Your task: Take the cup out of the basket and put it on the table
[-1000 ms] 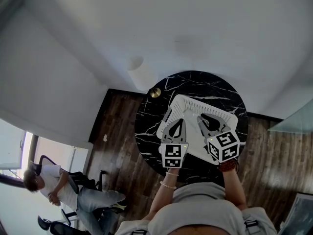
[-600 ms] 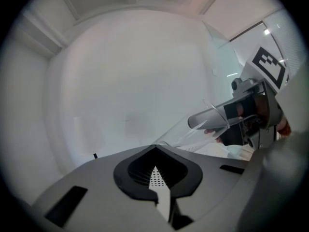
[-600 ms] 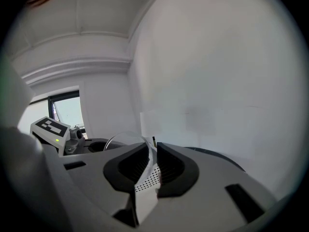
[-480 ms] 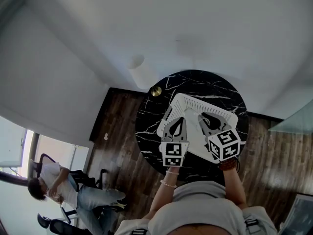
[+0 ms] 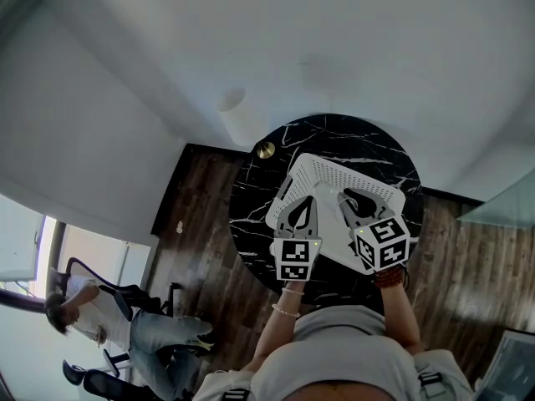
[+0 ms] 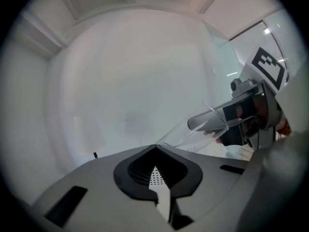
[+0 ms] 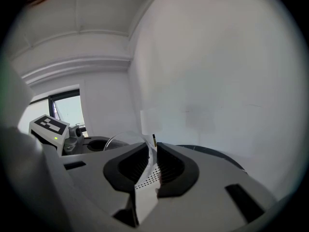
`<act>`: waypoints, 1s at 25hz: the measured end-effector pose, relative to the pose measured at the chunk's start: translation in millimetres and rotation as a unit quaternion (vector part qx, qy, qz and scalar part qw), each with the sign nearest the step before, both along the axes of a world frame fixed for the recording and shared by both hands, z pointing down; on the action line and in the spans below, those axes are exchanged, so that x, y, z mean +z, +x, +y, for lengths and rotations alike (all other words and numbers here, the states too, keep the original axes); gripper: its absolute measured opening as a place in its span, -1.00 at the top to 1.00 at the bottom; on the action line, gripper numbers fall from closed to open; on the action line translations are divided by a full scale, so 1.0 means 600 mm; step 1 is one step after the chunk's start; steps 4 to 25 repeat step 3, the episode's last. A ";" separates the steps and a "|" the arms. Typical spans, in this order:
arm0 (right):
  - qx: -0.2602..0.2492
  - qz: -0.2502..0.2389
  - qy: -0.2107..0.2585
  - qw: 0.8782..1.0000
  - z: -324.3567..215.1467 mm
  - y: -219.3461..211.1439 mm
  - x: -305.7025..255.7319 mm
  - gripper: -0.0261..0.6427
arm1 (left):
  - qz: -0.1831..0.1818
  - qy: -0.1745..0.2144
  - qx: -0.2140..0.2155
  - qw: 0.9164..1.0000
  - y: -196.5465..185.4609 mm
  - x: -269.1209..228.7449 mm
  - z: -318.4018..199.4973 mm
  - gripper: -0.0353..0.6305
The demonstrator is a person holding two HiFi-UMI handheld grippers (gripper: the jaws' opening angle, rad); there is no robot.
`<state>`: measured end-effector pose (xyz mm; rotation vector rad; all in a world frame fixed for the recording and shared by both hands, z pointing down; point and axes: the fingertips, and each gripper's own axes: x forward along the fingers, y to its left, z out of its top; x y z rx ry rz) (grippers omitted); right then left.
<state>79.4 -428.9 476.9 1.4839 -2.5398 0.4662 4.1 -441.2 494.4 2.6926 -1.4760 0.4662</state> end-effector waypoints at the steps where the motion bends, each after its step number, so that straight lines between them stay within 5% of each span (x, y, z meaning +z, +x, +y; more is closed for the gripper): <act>1: 0.000 0.000 0.000 1.000 0.000 0.000 0.001 0.75 | -0.001 0.000 0.000 1.000 0.000 0.000 0.000 0.88; 25: -0.001 0.000 -0.001 1.000 0.001 0.000 0.002 0.75 | -0.002 0.000 0.002 1.000 0.002 0.001 0.002 0.88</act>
